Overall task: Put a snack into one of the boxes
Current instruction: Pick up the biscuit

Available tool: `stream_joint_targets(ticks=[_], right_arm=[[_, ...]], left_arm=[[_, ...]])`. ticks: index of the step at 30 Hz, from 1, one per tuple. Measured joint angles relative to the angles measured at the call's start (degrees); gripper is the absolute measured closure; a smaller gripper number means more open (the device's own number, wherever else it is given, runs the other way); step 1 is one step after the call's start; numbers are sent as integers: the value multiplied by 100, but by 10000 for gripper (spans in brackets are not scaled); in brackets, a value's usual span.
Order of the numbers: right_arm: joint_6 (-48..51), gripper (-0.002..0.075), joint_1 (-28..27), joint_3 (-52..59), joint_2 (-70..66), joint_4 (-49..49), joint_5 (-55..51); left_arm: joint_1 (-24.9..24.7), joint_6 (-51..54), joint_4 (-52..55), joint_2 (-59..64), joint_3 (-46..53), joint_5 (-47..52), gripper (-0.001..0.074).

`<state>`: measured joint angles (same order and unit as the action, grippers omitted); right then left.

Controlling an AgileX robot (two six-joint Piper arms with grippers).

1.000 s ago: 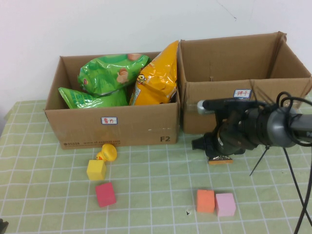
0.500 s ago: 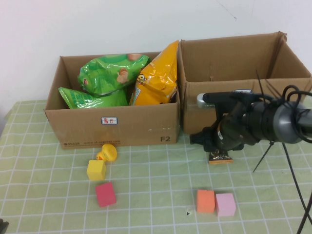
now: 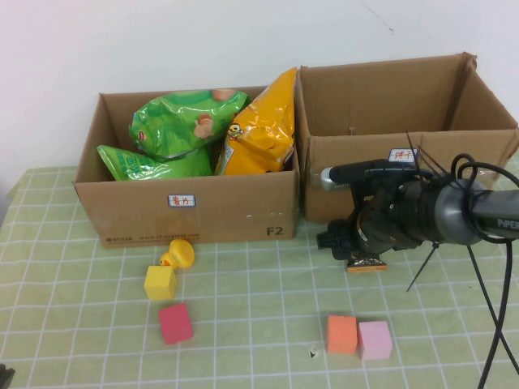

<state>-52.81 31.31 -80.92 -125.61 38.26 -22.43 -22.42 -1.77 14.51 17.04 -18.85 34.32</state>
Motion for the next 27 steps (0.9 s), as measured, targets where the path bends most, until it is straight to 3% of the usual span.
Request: stream_joint_targets(ticks=[21,27], right_arm=[[-229,193,0,-23,-182,182,99],[-277,233,-12,-23,-182,300,128]], left_arm=[[0,-21,0,0,0,-37,737],[0,-21,0,0,0,-37,737]])
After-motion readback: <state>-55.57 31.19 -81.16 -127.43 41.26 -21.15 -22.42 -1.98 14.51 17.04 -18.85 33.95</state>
